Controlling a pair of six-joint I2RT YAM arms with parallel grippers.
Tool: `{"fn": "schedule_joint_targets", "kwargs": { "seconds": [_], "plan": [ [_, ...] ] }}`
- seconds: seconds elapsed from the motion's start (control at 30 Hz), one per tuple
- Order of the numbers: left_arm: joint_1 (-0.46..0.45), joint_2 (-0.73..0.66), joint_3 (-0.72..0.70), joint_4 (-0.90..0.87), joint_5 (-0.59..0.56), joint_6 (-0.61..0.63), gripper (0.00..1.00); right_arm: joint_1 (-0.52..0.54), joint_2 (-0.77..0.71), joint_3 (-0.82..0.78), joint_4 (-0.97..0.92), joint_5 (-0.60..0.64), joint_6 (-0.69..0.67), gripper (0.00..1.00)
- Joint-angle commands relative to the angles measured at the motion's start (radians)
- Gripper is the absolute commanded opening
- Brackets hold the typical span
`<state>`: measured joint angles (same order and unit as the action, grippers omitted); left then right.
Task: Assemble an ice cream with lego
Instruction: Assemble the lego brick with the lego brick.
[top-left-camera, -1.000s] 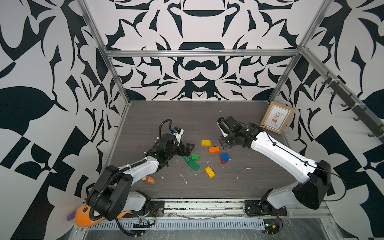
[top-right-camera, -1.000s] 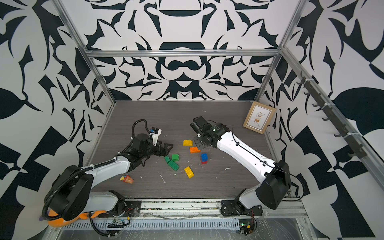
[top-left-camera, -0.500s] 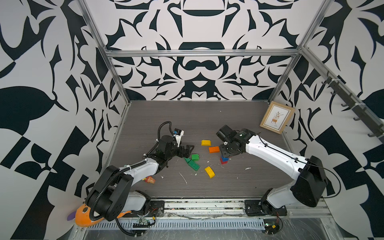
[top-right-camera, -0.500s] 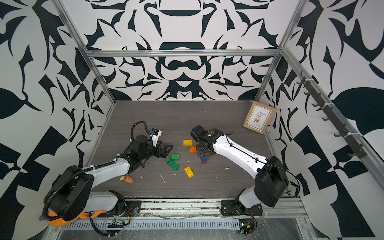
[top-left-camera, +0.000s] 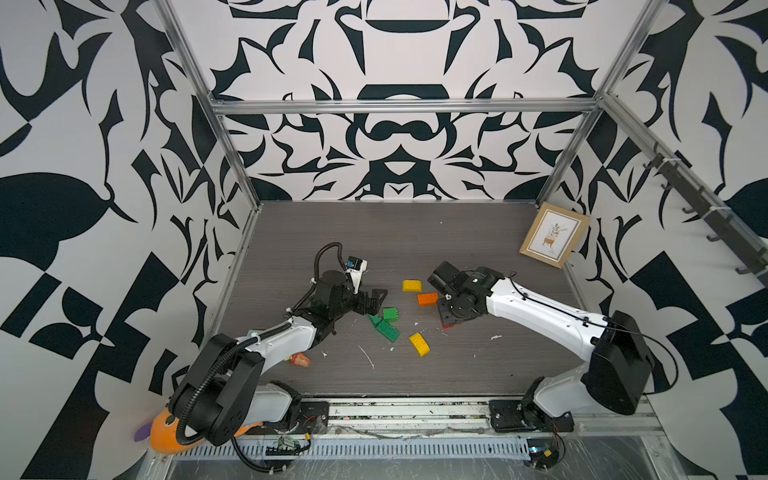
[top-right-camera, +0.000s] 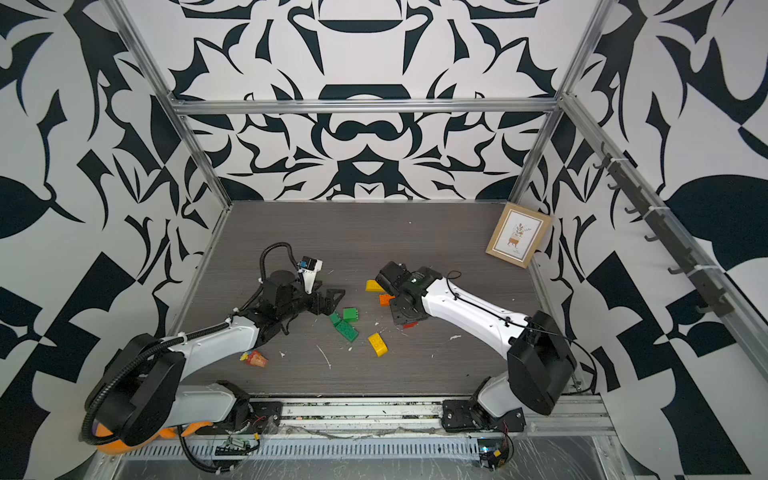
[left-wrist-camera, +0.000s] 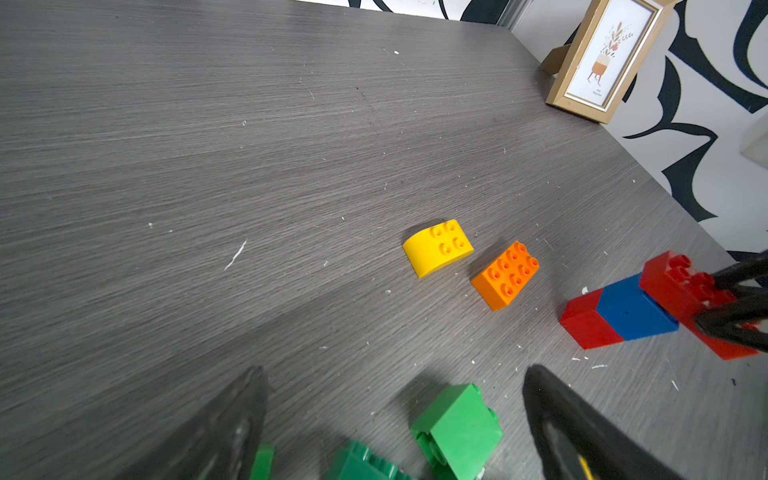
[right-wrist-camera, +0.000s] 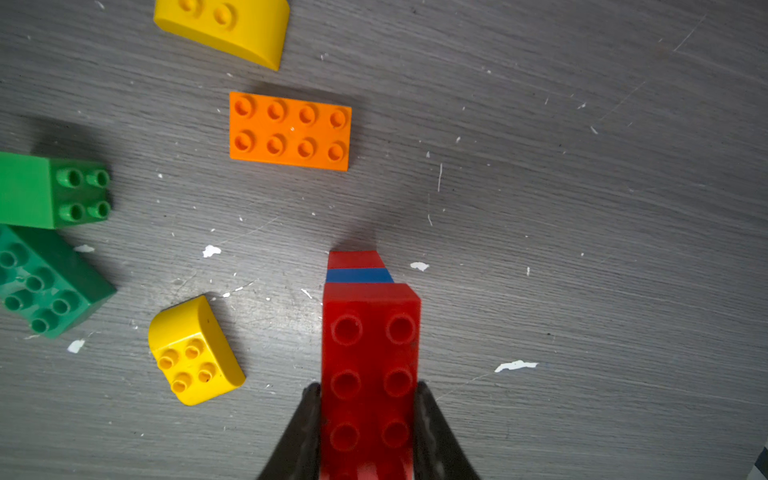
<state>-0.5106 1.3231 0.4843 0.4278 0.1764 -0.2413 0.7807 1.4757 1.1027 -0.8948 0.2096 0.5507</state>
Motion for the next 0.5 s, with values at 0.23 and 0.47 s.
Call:
{"fn": "schedule_joint_targets", "kwargs": {
  "seconds": [0.23, 0.47],
  "plan": [
    [0.001, 0.001, 0.002, 0.002, -0.021, 0.016, 0.99, 0.008, -0.023, -0.052, 0.047, 0.022, 0.023, 0.25],
    [0.001, 0.005, 0.004, 0.002, -0.020, 0.017, 0.99, 0.008, -0.029, -0.055, 0.052, 0.029, 0.017, 0.29]
  ]
}}
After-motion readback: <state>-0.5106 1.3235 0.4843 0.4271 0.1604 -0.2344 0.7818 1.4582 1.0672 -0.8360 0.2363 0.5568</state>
